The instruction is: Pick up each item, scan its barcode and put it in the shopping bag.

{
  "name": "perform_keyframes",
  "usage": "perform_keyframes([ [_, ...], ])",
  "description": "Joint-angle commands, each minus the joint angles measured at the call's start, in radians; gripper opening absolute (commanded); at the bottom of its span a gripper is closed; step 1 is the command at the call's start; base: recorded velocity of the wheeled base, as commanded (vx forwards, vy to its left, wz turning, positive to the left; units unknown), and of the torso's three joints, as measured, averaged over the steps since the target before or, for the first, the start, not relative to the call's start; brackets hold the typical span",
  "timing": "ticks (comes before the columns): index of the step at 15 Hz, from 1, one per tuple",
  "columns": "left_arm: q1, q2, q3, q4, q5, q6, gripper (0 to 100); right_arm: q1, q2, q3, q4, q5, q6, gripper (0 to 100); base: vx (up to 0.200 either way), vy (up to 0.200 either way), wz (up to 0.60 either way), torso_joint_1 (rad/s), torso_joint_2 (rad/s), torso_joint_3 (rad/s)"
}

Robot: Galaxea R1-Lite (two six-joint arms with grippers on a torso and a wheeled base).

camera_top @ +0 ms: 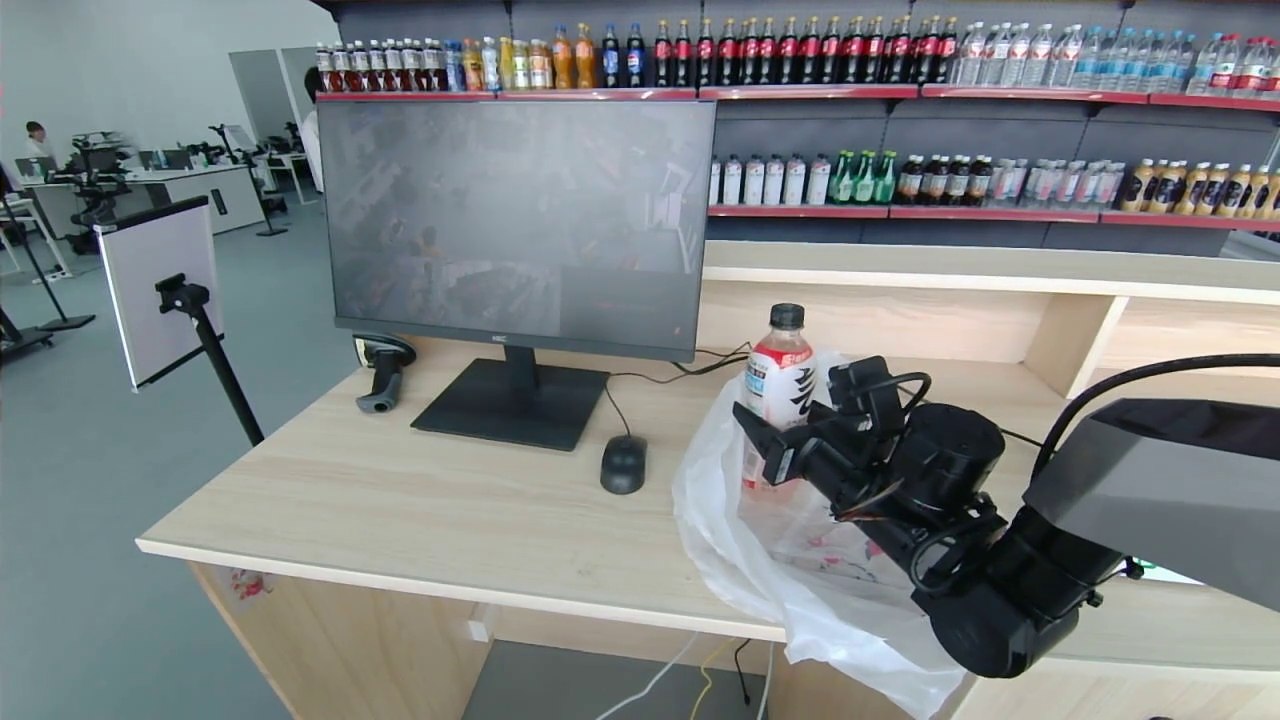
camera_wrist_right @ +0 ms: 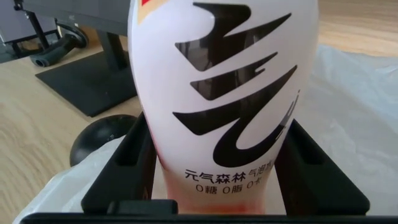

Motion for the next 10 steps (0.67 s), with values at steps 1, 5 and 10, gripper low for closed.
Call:
perform_keyframes([
  [1, 0.000, 0.000, 0.000, -0.001, 0.000, 0.000, 100, 0.001, -0.007, 0.021, -0.001, 0.000, 0.000, 0, 0.000, 0.000, 0.00, 0.000, 0.00, 0.000],
  [5, 0.000, 0.000, 0.000, -0.001, 0.000, 0.001, 100, 0.023, -0.007, 0.050, -0.001, 0.000, -0.001, 0, 0.000, 0.000, 0.00, 0.000, 0.00, 0.000],
  [10, 0.000, 0.000, 0.000, -0.001, 0.000, 0.003, 100, 0.023, -0.010, 0.053, -0.001, 0.000, -0.001, 0, 0.000, 0.000, 0.00, 0.000, 0.00, 0.000],
])
